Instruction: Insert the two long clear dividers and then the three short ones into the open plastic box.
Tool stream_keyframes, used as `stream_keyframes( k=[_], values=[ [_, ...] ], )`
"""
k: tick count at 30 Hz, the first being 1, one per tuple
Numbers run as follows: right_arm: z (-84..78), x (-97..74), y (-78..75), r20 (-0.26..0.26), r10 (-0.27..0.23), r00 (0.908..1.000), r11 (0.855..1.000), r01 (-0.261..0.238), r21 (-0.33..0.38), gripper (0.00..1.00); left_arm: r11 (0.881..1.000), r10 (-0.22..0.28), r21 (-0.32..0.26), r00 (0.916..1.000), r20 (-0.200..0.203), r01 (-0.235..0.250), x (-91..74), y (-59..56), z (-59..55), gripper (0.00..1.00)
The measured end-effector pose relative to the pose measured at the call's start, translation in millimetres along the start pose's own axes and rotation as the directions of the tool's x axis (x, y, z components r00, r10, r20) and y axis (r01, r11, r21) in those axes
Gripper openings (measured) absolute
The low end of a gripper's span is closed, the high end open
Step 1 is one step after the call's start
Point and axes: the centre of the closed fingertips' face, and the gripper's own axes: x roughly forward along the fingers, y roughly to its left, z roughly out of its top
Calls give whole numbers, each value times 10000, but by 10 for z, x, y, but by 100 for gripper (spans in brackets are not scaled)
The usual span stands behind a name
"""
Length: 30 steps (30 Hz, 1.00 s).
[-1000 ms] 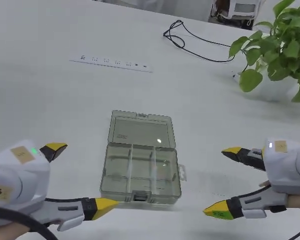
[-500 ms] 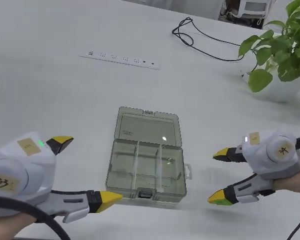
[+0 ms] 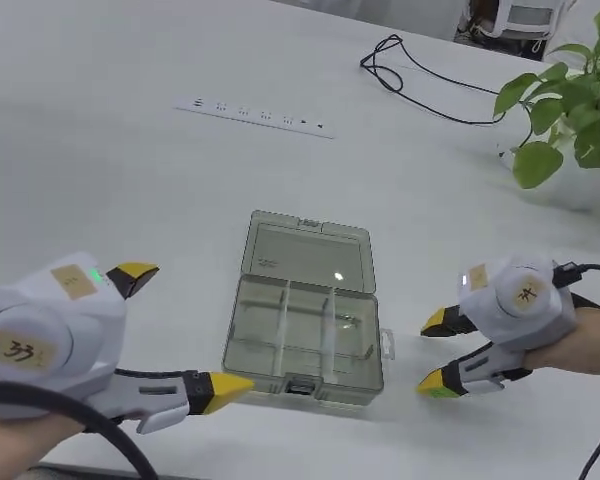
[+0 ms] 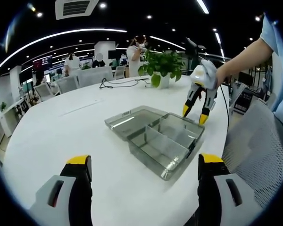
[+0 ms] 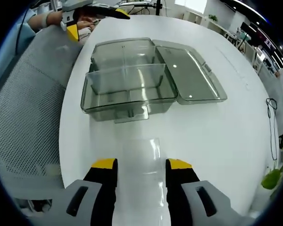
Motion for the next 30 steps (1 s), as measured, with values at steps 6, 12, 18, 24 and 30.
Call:
stream_keyframes(
  k=[6,12,18,24,30],
  values=[
    [19,25,-8,-120,50,9999,9999,-51,-128,41,10000,42,-18,10000,46,-42,-3,11,9,96],
    [13,32,-1,-207,307,9993,9995,-309,-78,39,10000,18,-11,10000,47,-18,1,8,8,95],
    [9,34,4,-403,381,9985,9987,-394,-320,38,10000,33,20,10000,46,-34,7,12,6,95],
    [7,31,-5,-441,315,9985,9989,-330,-336,33,10000,28,-39,10000,51,-28,12,13,5,95],
    [-3,25,-8,-450,181,9988,9997,-188,-150,33,10000,29,3,10000,-65,-29,24,19,-18,95]
  ],
)
